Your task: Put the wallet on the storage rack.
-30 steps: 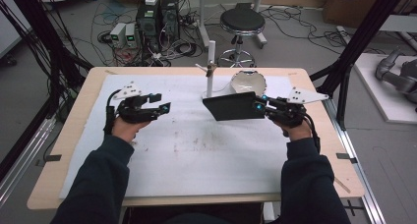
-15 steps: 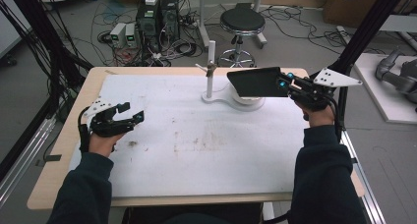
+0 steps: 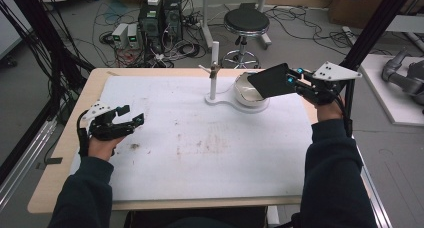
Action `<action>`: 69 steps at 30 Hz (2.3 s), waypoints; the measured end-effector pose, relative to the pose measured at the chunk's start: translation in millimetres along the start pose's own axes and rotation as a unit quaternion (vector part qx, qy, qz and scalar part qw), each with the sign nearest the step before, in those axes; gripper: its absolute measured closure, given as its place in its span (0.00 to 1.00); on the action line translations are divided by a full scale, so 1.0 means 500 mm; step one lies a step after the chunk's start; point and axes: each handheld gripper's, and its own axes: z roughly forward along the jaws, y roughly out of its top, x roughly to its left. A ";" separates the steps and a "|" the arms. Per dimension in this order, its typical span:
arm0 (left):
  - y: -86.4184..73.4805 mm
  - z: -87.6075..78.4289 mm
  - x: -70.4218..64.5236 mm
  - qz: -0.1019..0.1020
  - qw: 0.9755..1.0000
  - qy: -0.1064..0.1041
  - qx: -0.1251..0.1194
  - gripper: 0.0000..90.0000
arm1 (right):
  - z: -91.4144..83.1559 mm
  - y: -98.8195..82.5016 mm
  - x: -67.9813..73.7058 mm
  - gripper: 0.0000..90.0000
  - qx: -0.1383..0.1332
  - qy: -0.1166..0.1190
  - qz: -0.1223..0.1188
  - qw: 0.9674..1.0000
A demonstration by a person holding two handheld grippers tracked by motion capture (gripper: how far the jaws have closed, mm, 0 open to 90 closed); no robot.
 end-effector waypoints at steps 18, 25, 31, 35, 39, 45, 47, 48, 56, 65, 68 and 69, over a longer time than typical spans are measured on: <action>-0.006 0.000 0.003 -0.011 1.000 0.001 -0.002 0.31 | 0.049 0.052 0.028 0.88 0.026 0.009 -0.129 0.991; -0.006 0.000 0.004 -0.011 1.000 0.001 0.001 0.31 | 0.089 0.045 0.031 0.88 0.051 -0.005 -0.131 0.990; -0.009 0.001 0.006 -0.017 1.000 0.003 0.002 0.31 | 0.140 0.027 0.027 0.88 0.074 -0.010 -0.127 0.989; -0.011 0.001 0.004 -0.018 1.000 0.002 0.002 0.32 | 0.165 0.016 0.031 0.88 0.076 0.003 -0.128 0.989; -0.013 -0.002 0.005 -0.019 1.000 0.001 0.001 0.32 | 0.169 0.006 0.041 0.84 0.067 0.055 -0.117 0.989; -0.014 -0.005 0.005 -0.020 1.000 0.002 0.000 0.32 | 0.164 -0.009 0.059 0.73 0.096 0.099 -0.116 0.984; -0.014 -0.005 0.005 -0.020 1.000 0.002 0.000 0.32 | 0.164 -0.011 0.058 0.70 0.102 0.108 -0.108 0.983; -0.014 -0.004 0.005 -0.022 1.000 0.002 0.000 0.32 | 0.163 -0.012 0.059 0.69 0.104 0.110 -0.113 0.982; -0.015 -0.005 0.004 -0.022 1.000 -0.001 0.001 0.32 | 0.147 -0.032 0.056 0.58 0.148 0.122 -0.111 0.975; -0.017 -0.006 0.007 -0.029 1.000 -0.001 0.000 0.33 | 0.126 -0.027 0.059 0.88 0.113 0.075 -0.200 0.970; -0.017 -0.005 0.008 -0.033 0.999 -0.001 -0.002 0.33 | 0.128 -0.017 0.055 0.88 0.115 0.067 -0.226 0.965; -0.018 -0.005 0.008 -0.033 0.999 -0.001 -0.001 0.33 | 0.130 -0.014 0.054 0.88 0.119 0.064 -0.237 0.962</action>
